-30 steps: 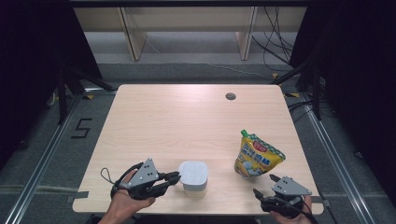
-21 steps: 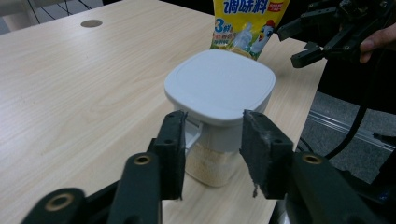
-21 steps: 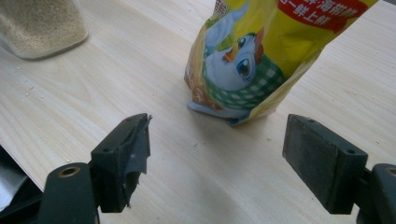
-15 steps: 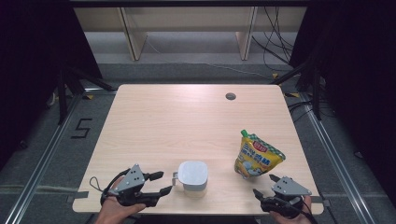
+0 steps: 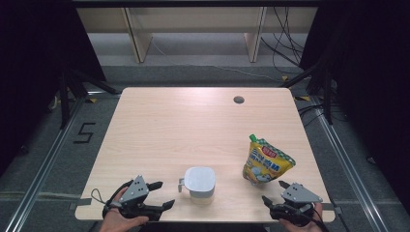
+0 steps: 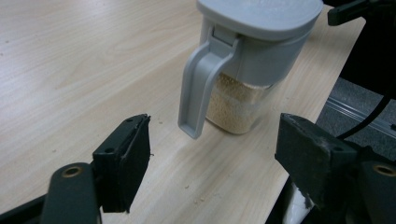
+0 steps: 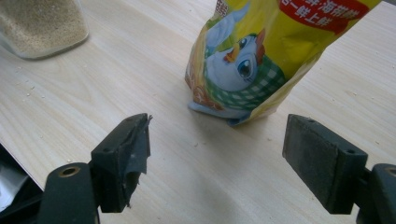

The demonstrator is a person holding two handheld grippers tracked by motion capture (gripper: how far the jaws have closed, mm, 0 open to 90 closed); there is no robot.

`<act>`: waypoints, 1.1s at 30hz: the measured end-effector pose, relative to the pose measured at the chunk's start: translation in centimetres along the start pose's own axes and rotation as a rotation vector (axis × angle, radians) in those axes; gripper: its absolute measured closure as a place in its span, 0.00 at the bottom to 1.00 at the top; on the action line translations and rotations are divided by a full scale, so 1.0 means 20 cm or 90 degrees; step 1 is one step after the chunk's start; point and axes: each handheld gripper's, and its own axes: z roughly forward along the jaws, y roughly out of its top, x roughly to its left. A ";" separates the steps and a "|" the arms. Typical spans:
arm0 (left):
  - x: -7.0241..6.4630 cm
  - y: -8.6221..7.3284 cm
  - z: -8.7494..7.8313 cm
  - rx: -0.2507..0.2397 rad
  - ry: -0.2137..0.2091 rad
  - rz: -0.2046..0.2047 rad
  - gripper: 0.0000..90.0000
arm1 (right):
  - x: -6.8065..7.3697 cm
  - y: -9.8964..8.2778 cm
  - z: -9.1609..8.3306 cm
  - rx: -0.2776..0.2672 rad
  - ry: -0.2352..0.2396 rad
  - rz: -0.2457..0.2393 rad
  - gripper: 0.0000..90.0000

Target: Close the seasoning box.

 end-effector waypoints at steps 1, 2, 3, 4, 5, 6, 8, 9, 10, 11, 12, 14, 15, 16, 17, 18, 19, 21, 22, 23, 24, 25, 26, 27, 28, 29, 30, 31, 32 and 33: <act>0.00 -0.01 0.00 0.003 0.007 0.000 0.27 | 0.00 0.00 0.00 0.000 -0.001 0.002 0.27; 0.00 -0.01 0.01 -0.006 0.002 -0.007 0.26 | 0.00 0.00 0.00 -0.001 -0.003 0.001 0.27; 0.00 -0.01 0.00 0.006 0.004 -0.004 0.26 | -0.01 0.00 0.00 -0.007 -0.011 -0.011 0.27; 0.00 -0.02 0.00 0.008 0.004 -0.001 0.25 | -0.01 0.00 0.00 -0.006 -0.009 -0.013 0.27; 0.00 -0.02 0.00 0.012 0.004 0.000 0.24 | 0.00 0.00 -0.01 -0.004 -0.002 -0.004 0.26; -0.01 -0.03 0.00 0.012 0.006 0.002 0.24 | -0.01 -0.01 -0.01 -0.006 -0.001 0.004 0.26; -0.01 -0.04 -0.01 0.019 -0.002 0.008 0.23 | -0.01 -0.01 -0.02 -0.011 -0.002 0.002 0.25; 0.00 -0.04 0.00 0.019 0.002 0.014 0.22 | -0.01 -0.02 -0.02 -0.011 0.001 0.009 0.24; -0.01 -0.05 0.00 0.022 0.002 0.013 0.22 | -0.01 -0.02 -0.02 -0.008 0.014 0.022 0.24; -0.01 -0.05 0.00 0.031 0.003 0.010 0.22 | -0.01 -0.03 -0.02 -0.010 0.015 0.012 0.24; 0.00 -0.06 0.00 0.043 0.003 0.015 0.22 | -0.01 -0.03 -0.03 -0.011 0.006 0.010 0.23; -0.01 -0.07 0.00 0.038 0.005 0.012 0.22 | -0.01 -0.03 -0.03 -0.014 0.016 0.009 0.23; -0.01 -0.08 0.01 0.031 0.003 0.007 0.22 | 0.00 -0.03 -0.03 -0.014 0.019 0.013 0.23; -0.01 -0.08 0.01 0.043 0.006 0.019 0.22 | 0.00 -0.03 -0.04 -0.013 0.020 0.014 0.23; -0.01 -0.08 0.01 0.043 0.008 0.031 0.22 | 0.00 -0.04 -0.04 -0.011 0.031 0.018 0.23; 0.00 -0.08 0.01 0.045 0.010 0.034 0.22 | 0.01 -0.04 -0.04 -0.014 0.029 0.016 0.22; -0.01 -0.09 0.01 0.054 0.006 0.023 0.21 | 0.01 -0.04 -0.04 -0.011 0.029 0.021 0.22; -0.01 -0.10 0.03 0.053 0.014 0.024 0.21 | 0.01 -0.04 -0.04 -0.003 0.058 0.023 0.22; -0.01 -0.10 0.03 0.056 0.014 0.033 0.21 | 0.02 -0.04 -0.04 -0.001 0.055 0.017 0.22; 0.00 -0.10 0.03 0.058 0.016 0.042 0.21 | 0.02 -0.05 -0.04 -0.009 0.032 0.011 0.22; -0.01 -0.10 0.03 0.066 0.016 0.027 0.21 | 0.02 -0.05 -0.04 0.002 0.037 0.007 0.22; -0.01 -0.10 0.04 0.067 0.016 0.036 0.21 | 0.02 -0.05 -0.04 0.003 0.033 -0.005 0.22; -0.01 -0.10 0.03 0.083 0.020 0.043 0.21 | 0.03 -0.05 -0.04 0.012 0.042 0.003 0.22; -0.02 -0.10 0.04 0.067 0.015 0.031 0.21 | 0.02 -0.05 -0.03 0.011 0.041 -0.003 0.22; -0.02 -0.11 0.05 0.065 0.018 0.034 0.21 | 0.02 -0.05 -0.03 0.011 0.041 -0.007 0.22; -0.01 -0.10 0.04 0.080 0.021 0.047 0.21 | 0.03 -0.06 -0.03 0.014 0.043 -0.003 0.22; -0.01 -0.10 0.04 0.086 0.015 0.050 0.21 | 0.02 -0.06 -0.03 0.016 0.040 -0.010 0.22; -0.01 -0.10 0.04 0.077 0.018 0.045 0.21 | 0.02 -0.06 -0.02 0.022 0.048 -0.009 0.22; -0.01 -0.11 0.05 0.068 0.022 0.030 0.21 | 0.02 -0.06 -0.02 0.022 0.053 -0.009 0.22; -0.01 -0.11 0.05 0.069 0.023 0.031 0.21 | 0.02 -0.06 -0.03 0.019 0.039 -0.015 0.22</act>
